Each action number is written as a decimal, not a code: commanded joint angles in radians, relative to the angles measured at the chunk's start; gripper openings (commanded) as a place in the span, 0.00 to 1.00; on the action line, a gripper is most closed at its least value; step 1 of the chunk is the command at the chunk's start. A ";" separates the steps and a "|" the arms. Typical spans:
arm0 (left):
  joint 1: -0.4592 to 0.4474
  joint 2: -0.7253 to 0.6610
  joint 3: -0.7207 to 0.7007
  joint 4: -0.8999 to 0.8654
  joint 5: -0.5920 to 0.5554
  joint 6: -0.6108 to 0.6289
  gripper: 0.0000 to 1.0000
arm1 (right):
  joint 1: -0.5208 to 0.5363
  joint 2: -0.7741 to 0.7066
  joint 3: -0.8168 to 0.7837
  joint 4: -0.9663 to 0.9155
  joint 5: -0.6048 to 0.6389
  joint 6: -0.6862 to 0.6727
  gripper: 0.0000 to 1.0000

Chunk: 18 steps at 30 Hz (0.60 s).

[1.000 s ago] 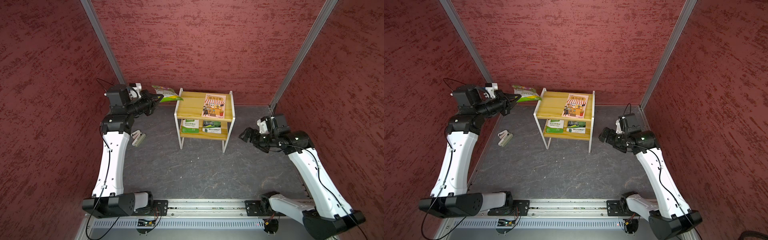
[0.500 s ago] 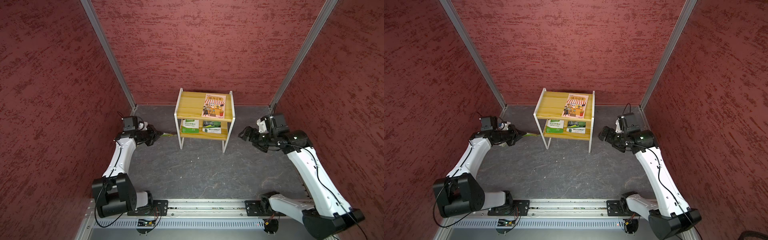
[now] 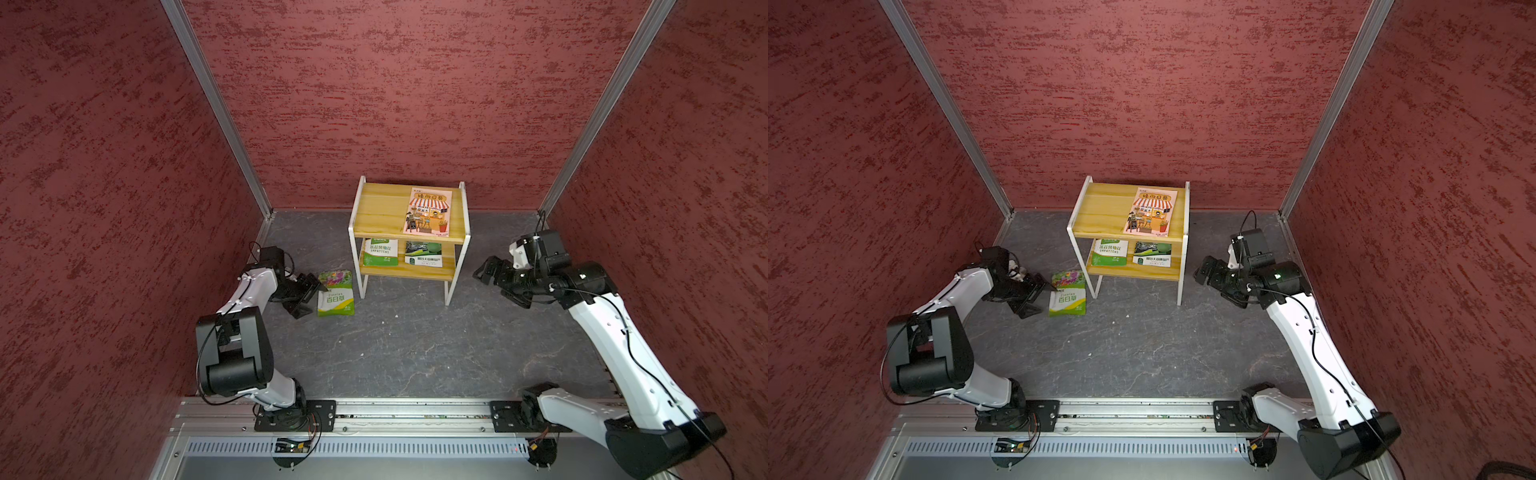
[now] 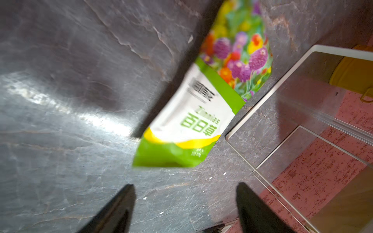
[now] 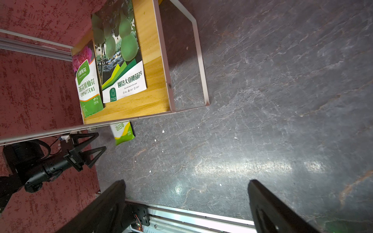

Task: Take the seed bag off the shelf
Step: Place the seed packet at the center of the board.

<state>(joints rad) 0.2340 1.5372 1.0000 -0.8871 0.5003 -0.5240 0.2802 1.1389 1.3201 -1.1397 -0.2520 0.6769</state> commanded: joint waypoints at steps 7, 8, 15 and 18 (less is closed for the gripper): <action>0.084 -0.176 0.135 -0.157 -0.088 0.058 1.00 | 0.010 0.011 0.012 0.009 0.014 -0.022 0.98; 0.083 -0.198 0.179 -0.173 -0.075 0.065 1.00 | 0.009 0.018 0.030 -0.002 0.022 -0.031 0.98; -0.017 -0.218 0.504 -0.291 -0.004 0.074 1.00 | 0.010 0.169 0.384 -0.132 0.092 -0.109 0.98; -0.132 -0.196 0.620 -0.323 -0.114 0.048 1.00 | 0.013 0.292 0.639 -0.196 0.088 -0.133 0.98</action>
<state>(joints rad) 0.1791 1.3201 1.5520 -1.1259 0.4530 -0.4751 0.2832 1.3617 1.7969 -1.2640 -0.1959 0.5930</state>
